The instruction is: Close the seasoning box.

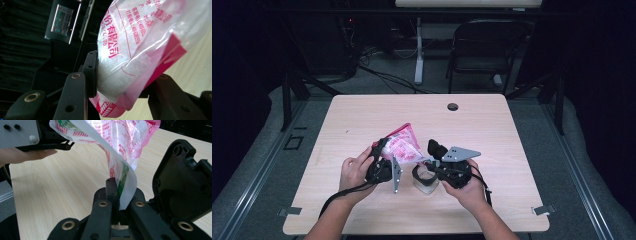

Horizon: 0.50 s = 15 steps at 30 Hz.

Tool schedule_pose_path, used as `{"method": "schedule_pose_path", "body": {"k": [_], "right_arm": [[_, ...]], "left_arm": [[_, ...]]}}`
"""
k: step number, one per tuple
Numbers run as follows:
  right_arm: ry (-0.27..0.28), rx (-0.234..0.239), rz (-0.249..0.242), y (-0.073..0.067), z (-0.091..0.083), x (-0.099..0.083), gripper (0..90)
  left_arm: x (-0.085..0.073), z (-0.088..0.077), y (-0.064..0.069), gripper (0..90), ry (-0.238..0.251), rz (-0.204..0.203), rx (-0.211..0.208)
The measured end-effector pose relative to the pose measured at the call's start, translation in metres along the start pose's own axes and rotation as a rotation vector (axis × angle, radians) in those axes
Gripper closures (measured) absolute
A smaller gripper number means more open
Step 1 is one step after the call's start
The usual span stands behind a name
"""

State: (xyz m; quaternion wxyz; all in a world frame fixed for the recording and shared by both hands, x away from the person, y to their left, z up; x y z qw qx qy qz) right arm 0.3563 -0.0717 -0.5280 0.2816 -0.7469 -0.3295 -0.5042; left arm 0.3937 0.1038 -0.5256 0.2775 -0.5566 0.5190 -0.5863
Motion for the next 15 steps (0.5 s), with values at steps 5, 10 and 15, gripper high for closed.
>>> {"method": "schedule_pose_path", "body": {"k": [5,10,15], "right_arm": [[0.0,0.003,0.012,-0.002,-0.002,-0.003,89.8],[0.007,0.006,0.029,-0.002,-0.003,-0.007,89.8],[0.003,0.002,0.028,-0.002,-0.004,-0.01,89.8]], "left_arm": [[0.004,-0.002,-0.001,63.1,0.014,0.014,0.02],[0.005,-0.002,0.001,63.1,0.013,0.035,0.023],[0.007,-0.003,0.002,63.2,0.021,0.039,0.032]]}}
Point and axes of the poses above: each handheld gripper's, and its own axes: z roughly forward along the jaws, x roughly out of its top, y roughly to its right, the point moved 8 cm from there along z, roughly forward along the jaws, and after that the axes turned 9 degrees about y, right-handed, at the moved point
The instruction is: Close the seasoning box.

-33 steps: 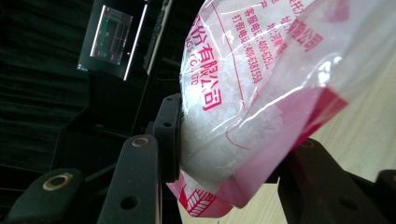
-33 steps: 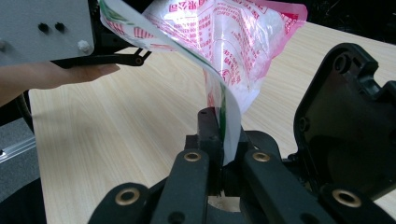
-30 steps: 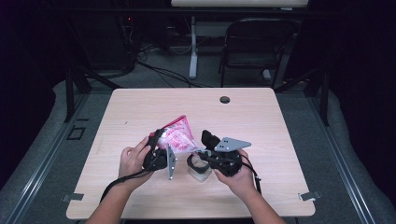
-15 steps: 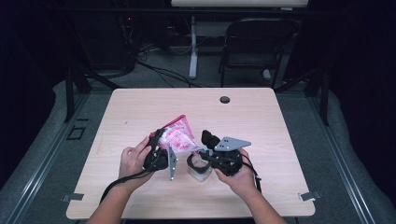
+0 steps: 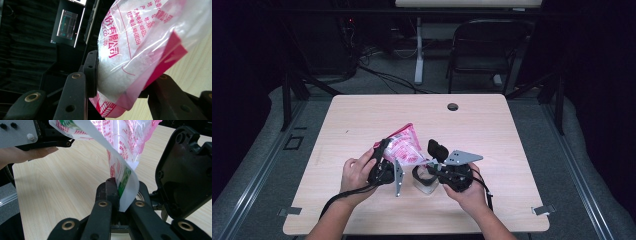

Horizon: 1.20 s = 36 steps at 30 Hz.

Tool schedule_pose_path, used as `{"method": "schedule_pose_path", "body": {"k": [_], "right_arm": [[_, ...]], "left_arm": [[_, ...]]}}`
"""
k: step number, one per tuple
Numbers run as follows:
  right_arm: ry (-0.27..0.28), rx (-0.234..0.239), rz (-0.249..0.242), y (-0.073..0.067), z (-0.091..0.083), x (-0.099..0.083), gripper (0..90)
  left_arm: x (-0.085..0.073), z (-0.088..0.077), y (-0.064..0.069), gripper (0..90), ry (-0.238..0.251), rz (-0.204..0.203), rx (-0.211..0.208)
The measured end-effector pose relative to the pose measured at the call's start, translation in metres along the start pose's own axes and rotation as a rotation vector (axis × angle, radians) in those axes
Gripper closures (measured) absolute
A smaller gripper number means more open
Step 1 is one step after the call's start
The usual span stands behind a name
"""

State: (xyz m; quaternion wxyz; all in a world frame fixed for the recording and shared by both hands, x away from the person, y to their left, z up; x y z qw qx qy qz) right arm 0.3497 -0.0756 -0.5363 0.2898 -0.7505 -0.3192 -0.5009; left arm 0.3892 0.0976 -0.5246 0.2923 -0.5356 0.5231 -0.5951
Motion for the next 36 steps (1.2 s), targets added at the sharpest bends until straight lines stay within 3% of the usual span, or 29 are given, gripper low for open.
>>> {"method": "schedule_pose_path", "body": {"k": [18,36], "right_arm": [[-0.005,-0.004,-0.01,-0.002,0.005,-0.008,89.6],[-0.016,-0.001,-0.013,-0.002,0.006,-0.012,89.8]], "left_arm": [[0.001,-0.002,-0.001,63.1,0.008,0.036,0.031],[0.005,-0.005,-0.002,63.1,0.008,0.035,0.043]]}}
Point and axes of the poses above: each handheld gripper's, and its own axes: z roughly forward along the jaws, x roughly out of its top, y roughly to its right, the point moved 8 cm from there along z, roughly forward along the jaws, and after that the axes turned 9 degrees about y, right-handed, at the moved point
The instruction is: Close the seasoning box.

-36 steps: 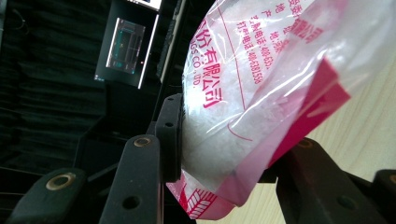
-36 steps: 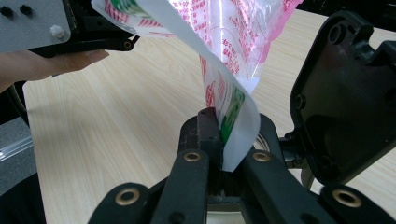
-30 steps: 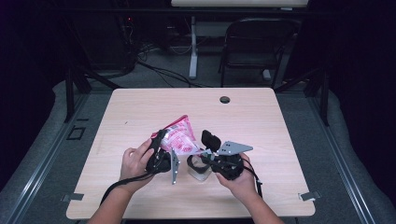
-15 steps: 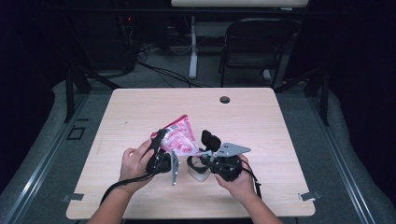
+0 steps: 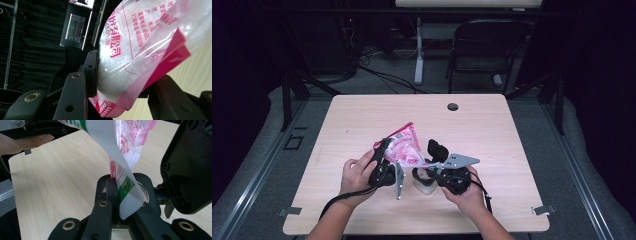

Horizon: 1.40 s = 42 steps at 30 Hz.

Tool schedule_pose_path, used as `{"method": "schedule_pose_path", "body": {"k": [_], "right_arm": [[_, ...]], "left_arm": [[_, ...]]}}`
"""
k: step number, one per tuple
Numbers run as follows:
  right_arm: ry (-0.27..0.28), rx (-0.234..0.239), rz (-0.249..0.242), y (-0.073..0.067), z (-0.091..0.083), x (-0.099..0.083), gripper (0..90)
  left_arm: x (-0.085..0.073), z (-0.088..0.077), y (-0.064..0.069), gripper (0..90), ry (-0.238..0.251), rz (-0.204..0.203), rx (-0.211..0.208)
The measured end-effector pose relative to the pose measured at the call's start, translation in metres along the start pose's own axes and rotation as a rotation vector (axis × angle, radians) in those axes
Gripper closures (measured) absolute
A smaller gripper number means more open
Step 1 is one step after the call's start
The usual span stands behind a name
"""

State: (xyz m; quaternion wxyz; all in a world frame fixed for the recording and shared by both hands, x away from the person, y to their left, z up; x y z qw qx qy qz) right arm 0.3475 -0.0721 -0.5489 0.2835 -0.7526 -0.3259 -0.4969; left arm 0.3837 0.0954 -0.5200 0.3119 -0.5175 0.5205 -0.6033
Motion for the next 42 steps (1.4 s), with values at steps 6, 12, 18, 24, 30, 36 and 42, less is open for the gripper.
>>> {"method": "schedule_pose_path", "body": {"k": [6,12,18,24,30,36,42], "right_arm": [[-0.011,-0.004,-0.004,0.0009,-0.0006,-0.0021,89.8],[-0.013,-0.003,-0.002,0.0003,-0.0003,-0.0034,89.8],[-0.017,-0.005,-0.005,0.0003,-0.0002,-0.0043,89.8],[-0.014,-0.008,-0.001,0.0012,-0.0005,-0.0043,89.8],[-0.02,-0.011,0.001,0.002,-0.0002,-0.0055,89.8],[-0.025,-0.01,-0.002,0.0026,0.0002,-0.0066,89.8],[-0.026,-0.012,0.005,0.0033,0.0013,-0.0079,89.8]], "left_arm": [[0.0022,-0.0003,-0.0013,63.1,0.009,0.011,0.01],[0.0032,-0.0011,-0.002,63.1,0.011,0.017,0.009],[0.0047,-0.0016,-0.003,63.1,0.016,0.016,0.015],[0.0054,-0.002,-0.0028,63.1,0.016,0.01,0.012],[0.0056,-0.0022,-0.0025,63.2,0.016,0.011,0.011],[0.006,-0.0026,-0.0025,63.2,0.018,0.01,0.012],[0.0075,-0.0026,-0.0029,63.2,0.024,0.012,0.016]]}}
Point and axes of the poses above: each handheld gripper's, and its own axes: z roughly forward along the jaws, x roughly out of its top, y roughly to its right, the point moved 8 cm from there along z, roughly forward along the jaws, and after that the axes turned 9 degrees about y, right-handed, at the moved point
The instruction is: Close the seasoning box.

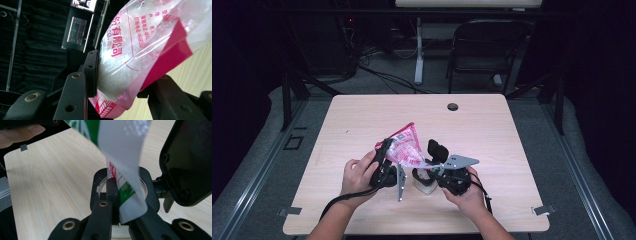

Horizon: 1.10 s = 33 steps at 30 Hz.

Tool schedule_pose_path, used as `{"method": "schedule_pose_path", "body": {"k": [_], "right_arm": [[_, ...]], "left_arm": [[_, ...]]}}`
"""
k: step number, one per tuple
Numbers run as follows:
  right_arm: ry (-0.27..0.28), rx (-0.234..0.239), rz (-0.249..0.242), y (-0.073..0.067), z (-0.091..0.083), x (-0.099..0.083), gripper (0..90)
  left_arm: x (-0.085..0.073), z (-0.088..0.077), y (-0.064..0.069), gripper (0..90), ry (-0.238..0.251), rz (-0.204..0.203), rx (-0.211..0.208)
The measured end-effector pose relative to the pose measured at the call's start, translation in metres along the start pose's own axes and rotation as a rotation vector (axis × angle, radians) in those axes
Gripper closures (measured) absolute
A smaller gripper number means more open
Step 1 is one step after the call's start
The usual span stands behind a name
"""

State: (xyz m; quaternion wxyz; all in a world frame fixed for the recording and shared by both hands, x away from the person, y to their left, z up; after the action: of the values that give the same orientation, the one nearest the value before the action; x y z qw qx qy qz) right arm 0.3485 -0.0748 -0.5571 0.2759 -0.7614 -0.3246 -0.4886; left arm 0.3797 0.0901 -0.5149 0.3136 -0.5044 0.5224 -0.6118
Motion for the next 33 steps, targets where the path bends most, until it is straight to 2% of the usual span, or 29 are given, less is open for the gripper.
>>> {"method": "schedule_pose_path", "body": {"k": [33], "right_arm": [[-0.01,-0.002,0.002,-0.0003,0.002,-0.0041,89.8]], "left_arm": [[0.0023,-0.0015,-0.0011,63.2,0.009,0.005,0.008]]}}
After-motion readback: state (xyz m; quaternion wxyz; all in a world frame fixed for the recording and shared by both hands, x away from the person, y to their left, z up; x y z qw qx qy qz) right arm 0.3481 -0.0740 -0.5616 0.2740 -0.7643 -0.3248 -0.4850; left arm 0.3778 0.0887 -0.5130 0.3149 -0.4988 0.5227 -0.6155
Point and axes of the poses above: each handheld gripper's, and its own axes: z roughly forward along the jaws, x roughly out of its top, y roughly to its right, the point moved 8 cm from there along z, roughly forward along the jaws, and after that the axes turned 9 degrees about y, right-handed, at the moved point
